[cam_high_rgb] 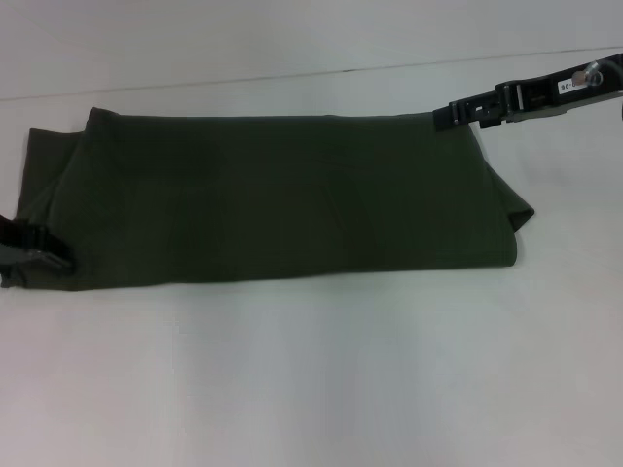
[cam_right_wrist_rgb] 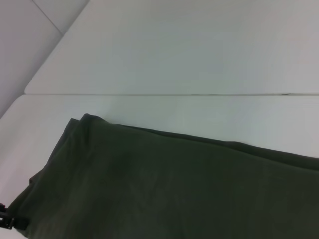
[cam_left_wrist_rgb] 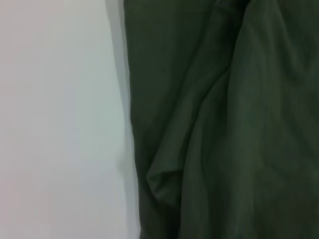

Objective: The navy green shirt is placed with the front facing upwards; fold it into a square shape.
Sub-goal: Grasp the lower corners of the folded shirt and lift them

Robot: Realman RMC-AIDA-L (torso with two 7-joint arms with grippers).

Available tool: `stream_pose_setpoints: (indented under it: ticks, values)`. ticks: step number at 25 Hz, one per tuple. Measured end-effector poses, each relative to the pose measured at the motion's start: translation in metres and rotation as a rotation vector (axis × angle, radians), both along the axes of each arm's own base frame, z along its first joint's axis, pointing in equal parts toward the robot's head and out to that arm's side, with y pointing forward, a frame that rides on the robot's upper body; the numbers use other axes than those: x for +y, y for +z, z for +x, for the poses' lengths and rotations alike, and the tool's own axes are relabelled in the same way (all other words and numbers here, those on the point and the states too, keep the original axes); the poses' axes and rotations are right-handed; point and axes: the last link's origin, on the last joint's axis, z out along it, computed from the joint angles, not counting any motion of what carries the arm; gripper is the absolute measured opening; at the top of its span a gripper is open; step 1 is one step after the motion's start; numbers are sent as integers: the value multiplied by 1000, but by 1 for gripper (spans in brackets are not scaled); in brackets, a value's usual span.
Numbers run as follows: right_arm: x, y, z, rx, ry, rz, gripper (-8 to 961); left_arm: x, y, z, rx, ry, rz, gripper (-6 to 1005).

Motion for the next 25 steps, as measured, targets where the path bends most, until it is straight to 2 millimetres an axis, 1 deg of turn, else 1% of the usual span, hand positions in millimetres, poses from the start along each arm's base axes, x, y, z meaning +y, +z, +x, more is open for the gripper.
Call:
stream_pose_setpoints:
  ticks: [1, 5, 13, 15, 17, 18, 22, 24, 25]
  values:
    - [0, 0, 0, 0, -1, 1, 945, 0, 0, 0, 0, 0, -4, 762]
    - [-1, 0, 1, 3, -1, -2, 945, -1, -1, 4, 32, -13, -49, 692]
    - [-2, 2, 3, 3, -6, -2, 944, 0, -2, 6, 36, -15, -52, 552]
    - [-3, 2, 5, -3, -11, -7, 944, -1, -2, 6, 35, -15, -55, 304]
    - [-8, 2, 12, -34, -36, -37, 944, -1, -2, 7, 34, -13, -60, 239]
    - [-8, 2, 12, -34, -36, -37, 944, -1, -2, 7, 34, -12, -62, 206]
    - [-23, 3, 32, -144, -127, -132, 945, 0, 2, 11, 36, -20, -58, 76]
    - [-30, 4, 39, -169, -167, -166, 945, 1, 2, 12, 36, -24, -56, 57]
    - [-37, 5, 44, -160, -191, -184, 945, 2, 3, 13, 36, -27, -55, 47]
